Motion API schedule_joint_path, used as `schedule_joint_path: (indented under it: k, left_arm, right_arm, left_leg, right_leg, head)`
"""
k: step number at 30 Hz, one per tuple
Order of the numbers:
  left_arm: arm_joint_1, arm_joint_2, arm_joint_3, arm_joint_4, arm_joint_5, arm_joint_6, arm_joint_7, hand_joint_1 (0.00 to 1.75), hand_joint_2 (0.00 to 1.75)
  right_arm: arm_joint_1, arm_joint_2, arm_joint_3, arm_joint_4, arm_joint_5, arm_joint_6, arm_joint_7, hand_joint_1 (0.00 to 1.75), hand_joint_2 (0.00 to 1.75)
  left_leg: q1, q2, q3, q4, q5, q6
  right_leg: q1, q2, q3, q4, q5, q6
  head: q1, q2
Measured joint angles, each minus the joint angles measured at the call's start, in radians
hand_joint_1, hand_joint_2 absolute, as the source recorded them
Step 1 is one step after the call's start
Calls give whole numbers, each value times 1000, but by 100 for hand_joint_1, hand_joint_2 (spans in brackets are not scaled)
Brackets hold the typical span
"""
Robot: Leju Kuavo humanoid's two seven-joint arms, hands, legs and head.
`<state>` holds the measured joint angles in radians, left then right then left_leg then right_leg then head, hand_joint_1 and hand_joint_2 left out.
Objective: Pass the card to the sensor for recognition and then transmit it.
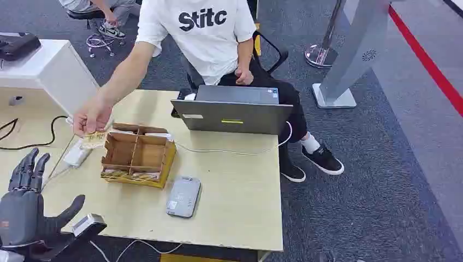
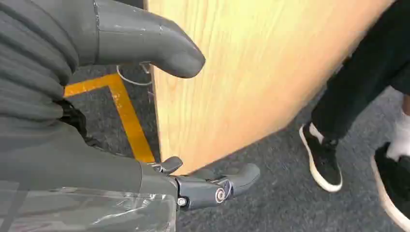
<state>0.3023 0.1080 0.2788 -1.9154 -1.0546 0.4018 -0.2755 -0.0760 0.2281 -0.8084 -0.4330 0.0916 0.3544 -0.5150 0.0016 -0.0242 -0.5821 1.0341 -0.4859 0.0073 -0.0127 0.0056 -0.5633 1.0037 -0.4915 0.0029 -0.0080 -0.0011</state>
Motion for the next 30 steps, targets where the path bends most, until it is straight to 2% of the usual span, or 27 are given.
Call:
schedule_joint_path:
  k: [10, 16, 19, 26, 27, 30]
  left_arm:
    - [-103, 172, -114, 83, -268, -65, 140, 0, 175]
    - [-157, 257, -174, 139, -419, -89, 221, 0, 175]
    - [-177, 285, -194, 157, -495, -88, 258, 0, 175]
    - [-190, 314, -215, 179, -510, -88, 268, 0, 175]
    - [-190, 314, -216, 180, -510, -87, 268, 175, 175]
    - [-190, 315, -221, 183, -508, -81, 268, 175, 175]
  right_arm:
    - [-20, 14, 43, 24, 3, 20, 3, 0, 175]
    - [-28, 22, 65, 35, -9, 33, 14, 0, 175]
    - [-30, 25, 74, 40, -24, 38, 19, 0, 175]
    - [-30, 26, 89, 47, -28, 40, 20, 0, 175]
    - [-30, 26, 89, 48, -28, 40, 20, 0, 175]
    - [-30, 26, 90, 49, -28, 40, 19, 0, 175]
  left_leg:
    - [0, 0, 0, 0, 1, -1]
    - [0, 0, 0, 0, 1, -1]
    - [0, 0, 0, 0, 1, -1]
    - [0, 0, 0, 0, 1, -1]
    - [0, 0, 0, 0, 1, -1]
    - [0, 0, 0, 0, 1, -1]
  right_leg:
    - [0, 1, 0, 0, 0, 0]
    - [0, 1, 0, 0, 1, -1]
    - [0, 0, 0, 1, 1, -1]
    - [0, 1, 0, 0, 1, -1]
    - [0, 1, 0, 0, 1, -1]
    - [0, 1, 0, 0, 1, -1]
  head:
    - [-1, 0]
    - [0, 0]
    - [0, 0]
    - [0, 0]
    - [0, 0]
    - [0, 0]
